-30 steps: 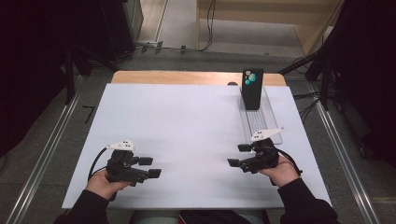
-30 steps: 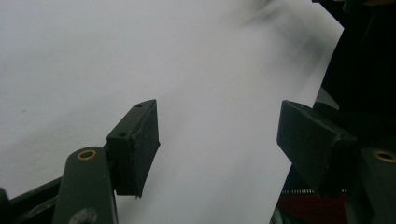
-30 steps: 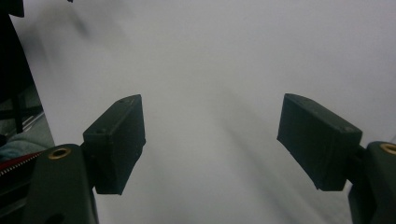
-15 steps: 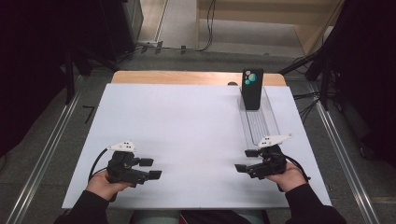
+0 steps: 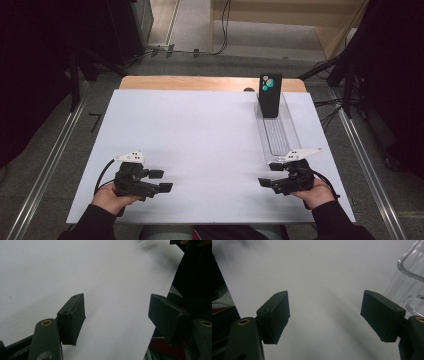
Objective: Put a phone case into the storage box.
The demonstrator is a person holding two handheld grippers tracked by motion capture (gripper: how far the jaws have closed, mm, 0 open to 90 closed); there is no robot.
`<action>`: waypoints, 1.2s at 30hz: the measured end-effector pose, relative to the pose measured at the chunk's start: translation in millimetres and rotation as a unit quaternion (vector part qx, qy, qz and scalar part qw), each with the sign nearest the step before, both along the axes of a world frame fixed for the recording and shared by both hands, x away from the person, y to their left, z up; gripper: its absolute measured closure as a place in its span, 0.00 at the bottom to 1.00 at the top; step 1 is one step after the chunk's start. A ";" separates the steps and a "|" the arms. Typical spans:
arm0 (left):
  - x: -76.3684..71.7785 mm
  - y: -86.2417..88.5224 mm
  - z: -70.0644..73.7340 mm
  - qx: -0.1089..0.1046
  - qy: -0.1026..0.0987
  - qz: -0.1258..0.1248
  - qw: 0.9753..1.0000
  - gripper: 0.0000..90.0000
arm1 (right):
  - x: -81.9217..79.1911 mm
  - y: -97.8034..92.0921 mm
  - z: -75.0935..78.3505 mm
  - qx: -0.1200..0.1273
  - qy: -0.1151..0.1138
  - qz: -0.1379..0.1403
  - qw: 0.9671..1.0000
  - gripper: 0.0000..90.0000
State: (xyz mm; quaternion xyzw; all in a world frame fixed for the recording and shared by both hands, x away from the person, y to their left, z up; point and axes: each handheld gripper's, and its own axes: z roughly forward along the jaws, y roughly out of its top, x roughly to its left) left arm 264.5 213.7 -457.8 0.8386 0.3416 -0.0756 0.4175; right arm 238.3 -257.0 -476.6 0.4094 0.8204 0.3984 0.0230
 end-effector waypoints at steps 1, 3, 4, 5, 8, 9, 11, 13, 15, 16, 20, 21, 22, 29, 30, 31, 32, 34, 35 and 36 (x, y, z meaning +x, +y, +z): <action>-0.2 0.5 0.0 0.000 0.001 0.001 1.000 0.33 | -0.4 -1.3 -0.2 0.000 0.000 -0.002 1.000 0.24; -0.2 2.1 0.1 0.002 0.000 0.001 1.000 0.33 | -0.7 -3.7 -0.6 -0.001 -0.001 -0.004 1.000 0.24; -0.2 2.8 0.2 0.002 0.000 0.002 1.000 0.33 | -1.0 -4.7 -0.7 -0.002 -0.002 -0.004 1.000 0.24; -0.2 3.2 0.0 0.001 0.000 0.003 1.000 0.33 | -1.2 -5.7 -0.8 -0.002 -0.004 -0.006 1.000 0.24; 0.3 4.0 -0.5 0.001 0.001 0.004 1.000 0.33 | -0.9 -8.4 -1.8 -0.001 -0.004 -0.006 1.000 0.24; 0.6 4.0 -0.9 0.000 0.002 0.005 1.000 0.33 | -0.4 -9.0 -2.5 0.000 -0.004 -0.006 1.000 0.24; 1.1 4.1 -1.3 0.000 0.002 0.005 1.000 0.33 | 0.5 -10.2 -4.1 -0.002 -0.001 -0.008 1.000 0.24; 1.4 4.2 -1.4 0.000 0.003 0.004 1.000 0.33 | 1.3 -11.5 -5.0 -0.004 -0.003 -0.007 1.000 0.24; 1.7 4.1 -1.7 0.000 0.002 0.005 1.000 0.33 | 1.8 -12.1 -5.8 -0.004 -0.001 -0.009 1.000 0.24; 1.9 4.2 -1.8 0.000 0.002 0.005 1.000 0.33 | 2.0 -12.4 -6.2 -0.006 0.000 -0.010 1.000 0.24; 2.5 4.7 -2.3 0.002 0.003 0.006 1.000 0.33 | 2.8 -12.3 -7.4 -0.009 0.002 -0.008 1.000 0.24; 2.6 4.7 -2.4 0.001 0.004 0.006 1.000 0.33 | 2.9 -12.0 -7.7 -0.010 0.002 -0.008 1.000 0.24; 2.6 4.6 -2.4 0.002 0.004 0.006 1.000 0.33 | 3.2 -11.7 -8.0 -0.011 0.002 -0.006 1.000 0.24; 2.6 4.1 -2.7 0.004 0.004 0.004 1.000 0.33 | 4.1 -10.3 -9.2 -0.015 0.002 -0.005 1.000 0.24; 2.6 4.2 -2.7 0.004 0.003 0.004 1.000 0.33 | 4.0 -10.4 -9.4 -0.018 0.002 -0.004 1.000 0.24; 2.7 4.2 -2.7 0.004 0.004 0.004 1.000 0.33 | 3.9 -10.2 -9.6 -0.019 0.004 -0.004 1.000 0.24; 2.8 4.2 -2.9 0.004 0.004 0.004 1.000 0.33 | 4.1 -10.0 -9.9 -0.020 0.003 -0.002 1.000 0.24; 2.7 4.1 -2.8 0.005 0.005 0.003 1.000 0.33 | 4.2 -9.3 -10.2 -0.021 0.002 0.001 1.000 0.24; 2.7 4.1 -2.8 0.005 0.004 0.003 1.000 0.33 | 4.1 -9.0 -10.3 -0.020 0.002 0.001 1.000 0.24; 2.7 4.1 -2.8 0.005 0.005 0.003 1.000 0.33 | 4.1 -9.0 -10.3 -0.020 0.002 0.001 1.000 0.24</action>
